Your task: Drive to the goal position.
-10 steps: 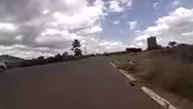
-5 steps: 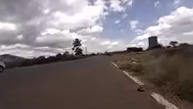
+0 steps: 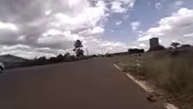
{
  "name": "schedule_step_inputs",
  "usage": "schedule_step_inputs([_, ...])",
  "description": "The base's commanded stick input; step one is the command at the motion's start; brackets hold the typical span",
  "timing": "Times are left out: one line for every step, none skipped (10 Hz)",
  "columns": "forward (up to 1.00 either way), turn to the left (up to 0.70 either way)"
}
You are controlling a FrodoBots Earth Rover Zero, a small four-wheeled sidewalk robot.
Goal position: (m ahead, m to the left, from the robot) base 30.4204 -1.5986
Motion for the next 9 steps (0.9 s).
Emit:
schedule_step_inputs([0.70,0.00])
schedule_step_inputs([0.70,0.00])
schedule_step_inputs([0.70,0.00])
schedule_step_inputs([0.70,0.00])
schedule_step_inputs([0.70,0.00])
schedule_step_inputs([0.70,0.00])
schedule_step_inputs([0.70,0.00])
schedule_step_inputs([0.70,0.00])
schedule_step_inputs([0.70,0.00])
